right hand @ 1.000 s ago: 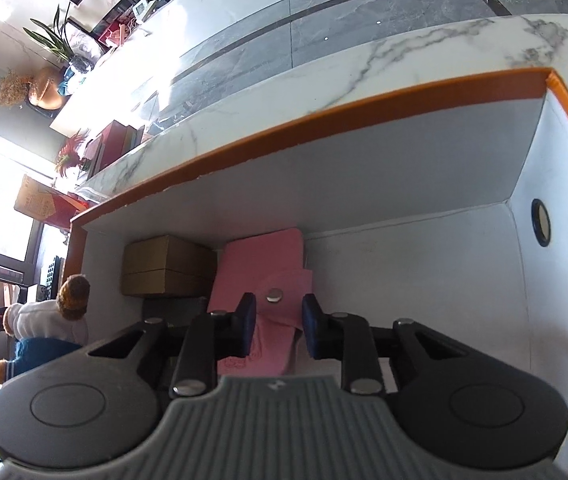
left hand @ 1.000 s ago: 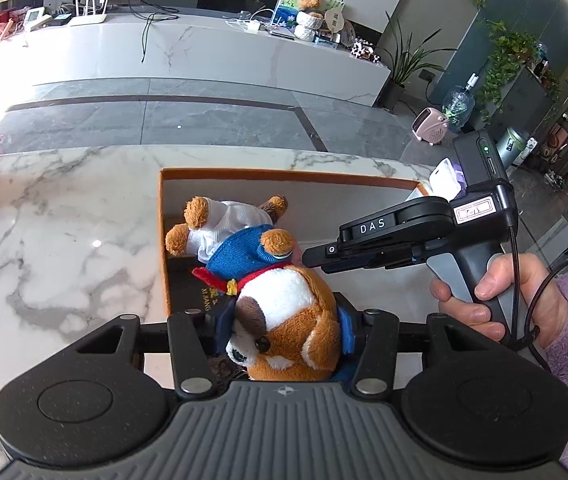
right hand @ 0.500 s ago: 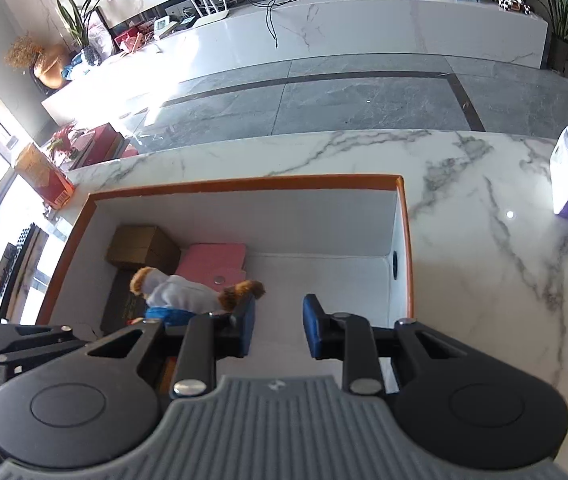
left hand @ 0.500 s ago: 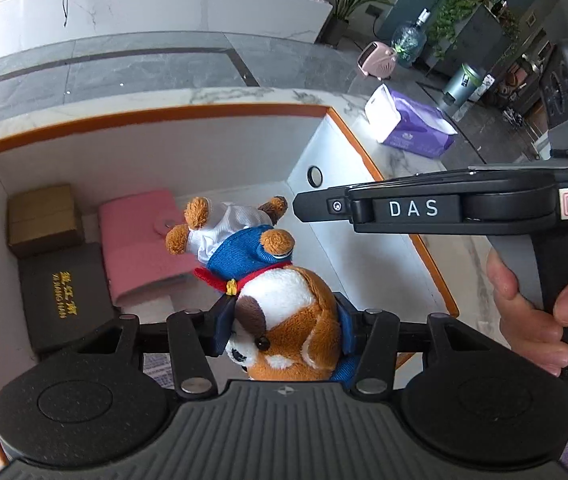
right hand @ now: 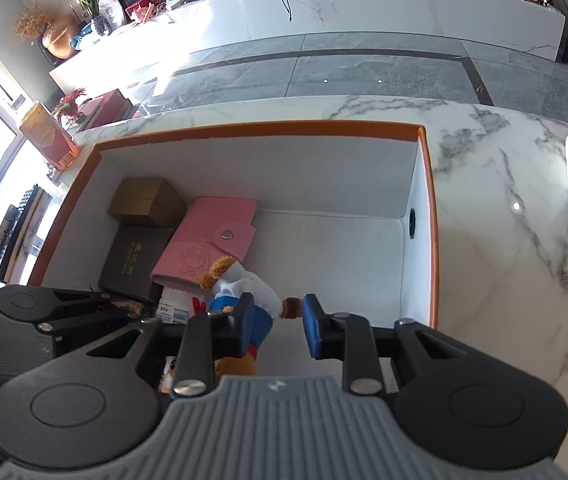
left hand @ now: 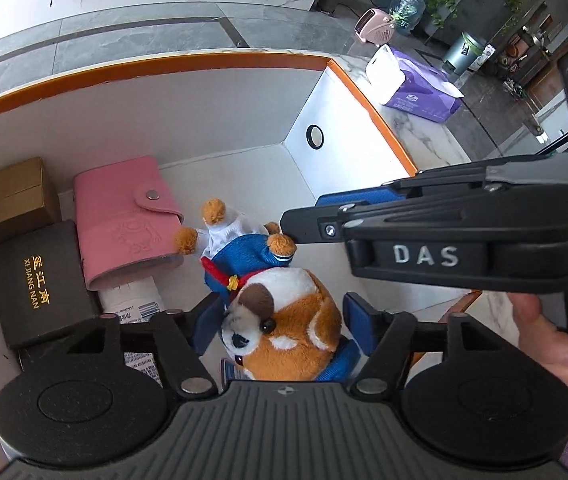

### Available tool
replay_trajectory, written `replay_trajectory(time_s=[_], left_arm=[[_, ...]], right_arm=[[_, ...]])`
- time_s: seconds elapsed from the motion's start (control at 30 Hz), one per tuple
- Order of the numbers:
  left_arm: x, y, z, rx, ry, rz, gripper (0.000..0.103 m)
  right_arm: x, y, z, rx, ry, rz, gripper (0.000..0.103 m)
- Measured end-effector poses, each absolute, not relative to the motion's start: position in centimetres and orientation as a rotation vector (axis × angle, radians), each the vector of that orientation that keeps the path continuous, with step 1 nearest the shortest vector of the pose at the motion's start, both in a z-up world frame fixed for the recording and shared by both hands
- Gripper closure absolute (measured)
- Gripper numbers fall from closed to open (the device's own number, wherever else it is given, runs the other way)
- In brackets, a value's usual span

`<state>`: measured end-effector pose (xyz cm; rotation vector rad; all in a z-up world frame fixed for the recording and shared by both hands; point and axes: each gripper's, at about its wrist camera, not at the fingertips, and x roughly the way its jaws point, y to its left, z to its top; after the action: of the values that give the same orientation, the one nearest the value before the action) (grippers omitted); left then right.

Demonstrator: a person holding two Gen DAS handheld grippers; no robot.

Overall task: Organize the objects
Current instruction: 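Open the right tool on the wallet while the left tool lowers the dog into the box, then withdraw both tools from the box toward the remaining plush toys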

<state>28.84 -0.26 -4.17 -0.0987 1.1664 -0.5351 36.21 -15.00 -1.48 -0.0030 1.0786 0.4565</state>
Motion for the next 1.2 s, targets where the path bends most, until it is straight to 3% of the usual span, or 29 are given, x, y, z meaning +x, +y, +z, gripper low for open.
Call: replay_trajectory(time_s=[0.13,0.23,0.37,0.6,0.93,1.2], left_arm=[[28.2,0.6,-3.5,-0.111,1.161,-0.526,0.022],[27.6,1.2,-2.8,-0.1,1.147,-0.505,0.043],[27.6,0.8,-3.2,-0.06,1.174,-0.471,0.063],[26.0,2.1,-2.0,-0.11,1.126,-0.433,0.064],[17.4,4.8,3.7,-0.129,0.979,-0.36,0.062],[11.2,6.9,3.0,-0.119,0.97,-0.2,0.062]], right_arm=[[36.5,-15.0,-2.5,0.002,1.116,0.449,0.077],[36.8,-14.9,-3.5,0.012,1.167,0.454,0.08],[36.4,-13.9,-4.5,-0.039,1.191,0.444,0.082],[35.5,-14.3,-3.4,-0.061,1.146,0.438,0.08],[26.9,-15.5,2.8,-0.004,0.955,0.574,0.066],[19.9,-15.1,2.3,0.025,0.937,0.64,0.061]])
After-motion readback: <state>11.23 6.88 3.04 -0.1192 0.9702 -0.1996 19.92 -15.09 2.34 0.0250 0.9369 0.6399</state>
